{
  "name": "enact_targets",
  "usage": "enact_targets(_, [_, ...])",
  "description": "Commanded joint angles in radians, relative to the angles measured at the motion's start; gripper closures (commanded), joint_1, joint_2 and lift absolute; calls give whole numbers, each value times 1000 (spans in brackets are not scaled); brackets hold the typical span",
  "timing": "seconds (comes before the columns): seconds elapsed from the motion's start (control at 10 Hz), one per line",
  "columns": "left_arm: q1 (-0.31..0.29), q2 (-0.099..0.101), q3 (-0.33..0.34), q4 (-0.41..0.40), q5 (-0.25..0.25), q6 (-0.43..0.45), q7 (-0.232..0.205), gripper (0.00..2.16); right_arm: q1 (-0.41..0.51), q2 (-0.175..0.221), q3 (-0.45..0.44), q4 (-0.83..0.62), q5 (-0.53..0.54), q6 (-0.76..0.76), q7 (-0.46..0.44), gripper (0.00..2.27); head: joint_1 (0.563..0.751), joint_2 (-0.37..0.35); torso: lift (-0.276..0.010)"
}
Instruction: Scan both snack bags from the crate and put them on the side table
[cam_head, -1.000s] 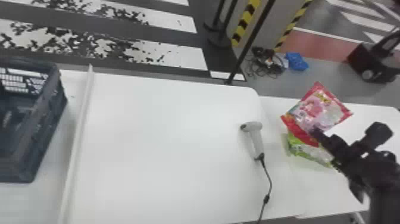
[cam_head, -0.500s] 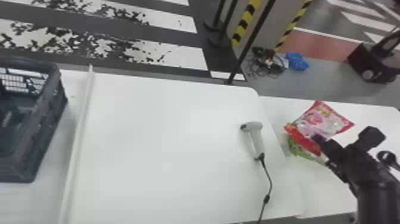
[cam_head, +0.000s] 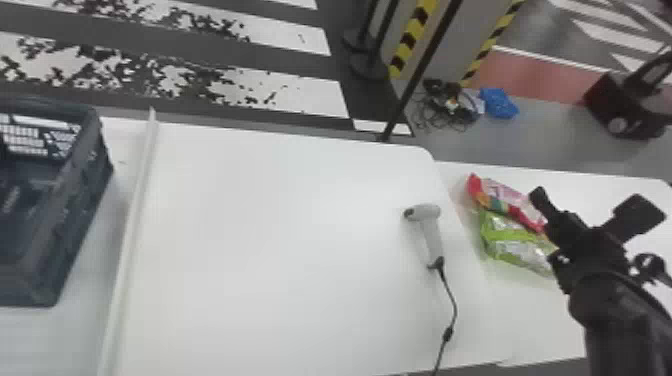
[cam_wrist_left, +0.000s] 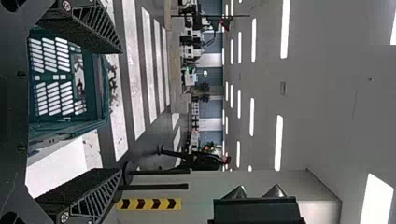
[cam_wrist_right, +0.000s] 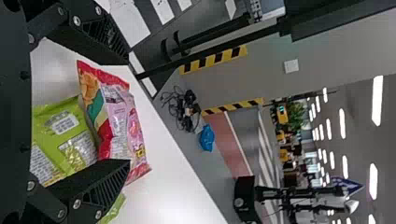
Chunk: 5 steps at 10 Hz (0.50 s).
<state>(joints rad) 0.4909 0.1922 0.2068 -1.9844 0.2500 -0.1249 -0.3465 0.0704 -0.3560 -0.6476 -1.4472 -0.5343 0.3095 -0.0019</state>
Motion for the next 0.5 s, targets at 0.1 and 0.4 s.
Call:
enact_targets(0.1, [-9,-25,-24,-34,-9,48,38,87,140,103,152,-283,105,-148,-18,29,695,-350,-87])
enact_targets(0.4, [-11,-51,-80,-88,-44,173,156,87,266,207,387,-464,266,-286,-53,16,695,-253,-87])
